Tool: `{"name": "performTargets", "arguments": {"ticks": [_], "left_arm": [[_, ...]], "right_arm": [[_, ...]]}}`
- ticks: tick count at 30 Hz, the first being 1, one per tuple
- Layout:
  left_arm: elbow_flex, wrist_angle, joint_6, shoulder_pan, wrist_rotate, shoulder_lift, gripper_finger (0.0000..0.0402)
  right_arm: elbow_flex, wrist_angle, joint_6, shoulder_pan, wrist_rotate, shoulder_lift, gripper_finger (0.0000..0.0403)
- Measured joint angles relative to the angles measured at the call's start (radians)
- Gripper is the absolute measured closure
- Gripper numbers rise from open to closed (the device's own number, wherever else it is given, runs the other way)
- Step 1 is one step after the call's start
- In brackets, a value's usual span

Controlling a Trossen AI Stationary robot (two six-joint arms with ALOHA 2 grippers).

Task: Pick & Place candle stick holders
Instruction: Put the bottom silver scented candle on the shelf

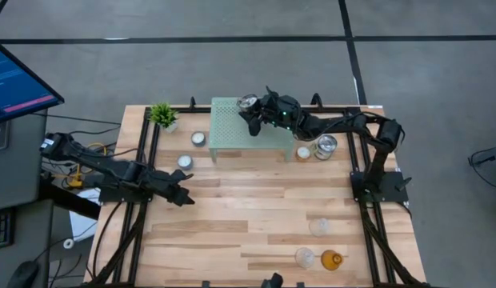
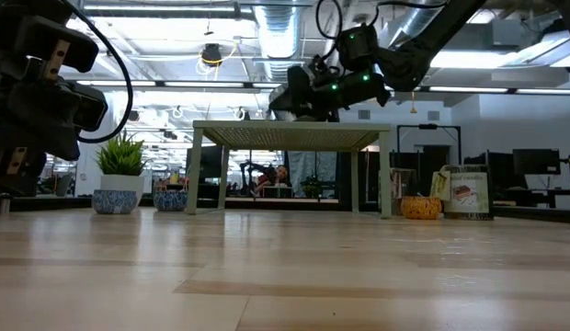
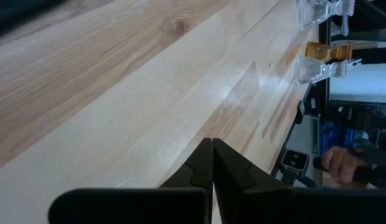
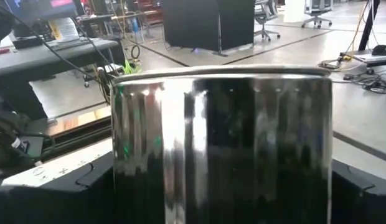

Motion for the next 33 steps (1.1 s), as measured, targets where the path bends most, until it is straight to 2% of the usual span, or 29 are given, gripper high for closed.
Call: {"name": "performTargets", "arguments": {"ticks": [3,7,16,29,33], "left_arm": [[0.000,0.002,0.000,0.000,-0.003,0.000,0.0400],[0.000,0.007,0.000,0.000,-0.005,0.000,0.0400],[0.000,0.020,0.000,0.000,-0.022,0.000,0.0400],[0.000,0.067,0.003,0.000,-0.045,0.000,0.0400],[0.000,0.095,0.000,0.000,-0.050,0.000,0.0400]], "right_arm": [[0.000,-0.014,0.000,0.000,0.000,-0.004,0.0051],[0.001,-0.117,-0.021,0.001,0.000,-0.042,0.0035],[0.000,-0.348,-0.094,0.001,-0.001,-0.189,0.0020],[0.000,-0.616,-0.128,0.068,0.000,-0.520,0.0020],[0.000,-0.739,-0.132,0.108,0.085,-0.622,0.0037]]}}
